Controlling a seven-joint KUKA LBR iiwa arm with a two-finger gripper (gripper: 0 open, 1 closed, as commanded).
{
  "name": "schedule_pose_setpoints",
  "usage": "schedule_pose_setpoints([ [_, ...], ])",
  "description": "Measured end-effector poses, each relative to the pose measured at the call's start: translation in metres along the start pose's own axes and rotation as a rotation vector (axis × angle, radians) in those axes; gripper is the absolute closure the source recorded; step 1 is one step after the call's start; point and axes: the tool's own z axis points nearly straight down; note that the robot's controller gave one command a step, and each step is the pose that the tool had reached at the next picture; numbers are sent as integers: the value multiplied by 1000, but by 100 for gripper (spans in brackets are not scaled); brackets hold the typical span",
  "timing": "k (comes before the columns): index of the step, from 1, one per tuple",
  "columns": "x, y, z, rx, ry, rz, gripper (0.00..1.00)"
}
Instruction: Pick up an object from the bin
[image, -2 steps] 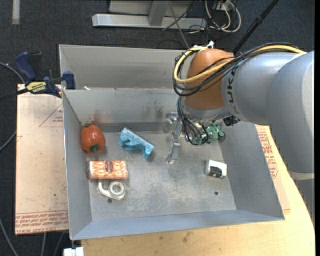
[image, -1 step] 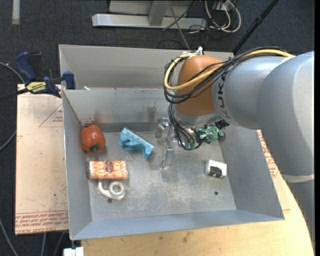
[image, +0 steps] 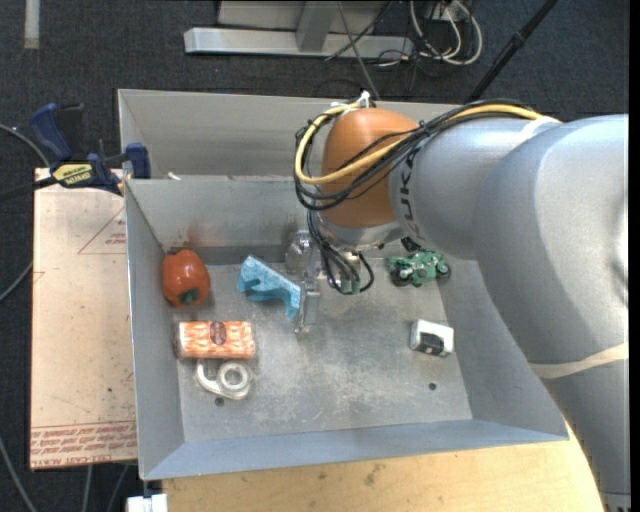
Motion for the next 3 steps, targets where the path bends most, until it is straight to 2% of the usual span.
schedule_pose_setpoints([
  [1, 8, 55, -5, 1, 8, -130, 0],
  [2, 38, 35, 8, -2, 5, -477, 100],
  [3, 38, 35, 8, -2, 5, -477, 0],
])
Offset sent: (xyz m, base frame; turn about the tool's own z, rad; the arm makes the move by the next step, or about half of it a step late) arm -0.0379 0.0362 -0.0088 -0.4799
